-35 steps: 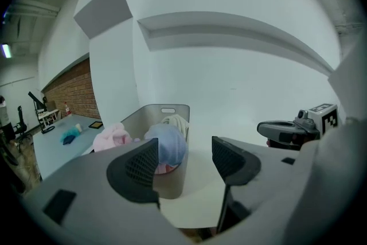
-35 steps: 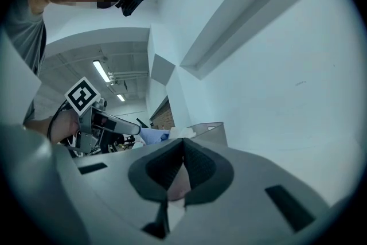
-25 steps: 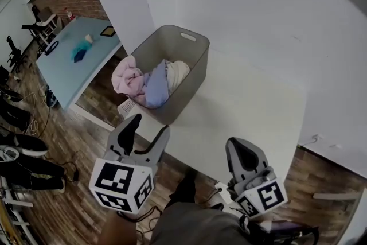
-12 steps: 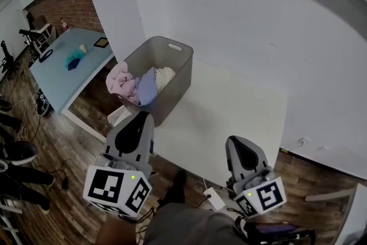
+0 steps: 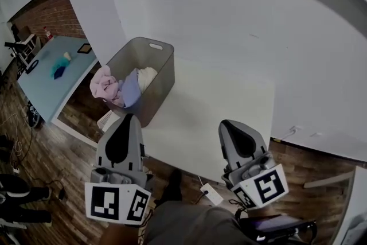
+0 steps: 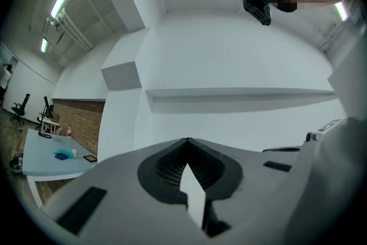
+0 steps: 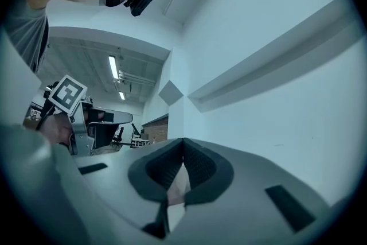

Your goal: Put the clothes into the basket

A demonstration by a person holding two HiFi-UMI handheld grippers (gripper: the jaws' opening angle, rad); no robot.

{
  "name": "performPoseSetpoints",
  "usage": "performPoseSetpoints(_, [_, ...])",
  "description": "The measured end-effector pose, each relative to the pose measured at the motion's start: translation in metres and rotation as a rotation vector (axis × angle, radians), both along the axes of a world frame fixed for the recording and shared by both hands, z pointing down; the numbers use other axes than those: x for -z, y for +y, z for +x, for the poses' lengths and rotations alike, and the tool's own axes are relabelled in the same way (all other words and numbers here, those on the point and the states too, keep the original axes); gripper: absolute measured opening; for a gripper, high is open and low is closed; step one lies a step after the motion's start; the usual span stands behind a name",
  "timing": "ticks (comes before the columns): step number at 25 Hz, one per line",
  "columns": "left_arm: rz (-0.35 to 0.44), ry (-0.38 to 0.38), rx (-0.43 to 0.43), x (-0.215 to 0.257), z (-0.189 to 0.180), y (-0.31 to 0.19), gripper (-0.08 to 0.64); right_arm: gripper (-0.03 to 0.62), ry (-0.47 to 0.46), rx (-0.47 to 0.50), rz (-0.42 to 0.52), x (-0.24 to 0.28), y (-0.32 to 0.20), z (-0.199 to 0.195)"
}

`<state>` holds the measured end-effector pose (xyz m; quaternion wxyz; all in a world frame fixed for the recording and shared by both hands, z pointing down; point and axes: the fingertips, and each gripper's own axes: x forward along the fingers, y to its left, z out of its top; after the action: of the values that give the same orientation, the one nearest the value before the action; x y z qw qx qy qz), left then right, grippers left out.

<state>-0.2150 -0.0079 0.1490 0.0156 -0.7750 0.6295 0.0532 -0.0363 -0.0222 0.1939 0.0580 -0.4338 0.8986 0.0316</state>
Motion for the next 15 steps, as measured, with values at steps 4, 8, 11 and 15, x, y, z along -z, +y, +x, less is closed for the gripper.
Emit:
performPoseSetpoints(4, [0.01,-0.008,-0.003,0.002,0.004,-0.006,0.008,0.006,0.009,0.001,0.023,0.005,-0.006,-0.001])
performPoseSetpoints(8, [0.015,-0.02,0.002,0.002,0.003,-0.011,0.008,0.006,0.014,0.004,0.018,0.007,-0.01,-0.003])
performPoseSetpoints(11, [0.013,-0.021,-0.002,0.001,0.004,-0.014,0.008,0.006,0.004,0.001,0.021,0.01,-0.013,-0.001])
performPoseSetpoints(15, [0.007,-0.02,-0.016,0.001,0.006,-0.018,0.008,0.006,-0.013,-0.007,0.019,0.015,-0.017,0.0])
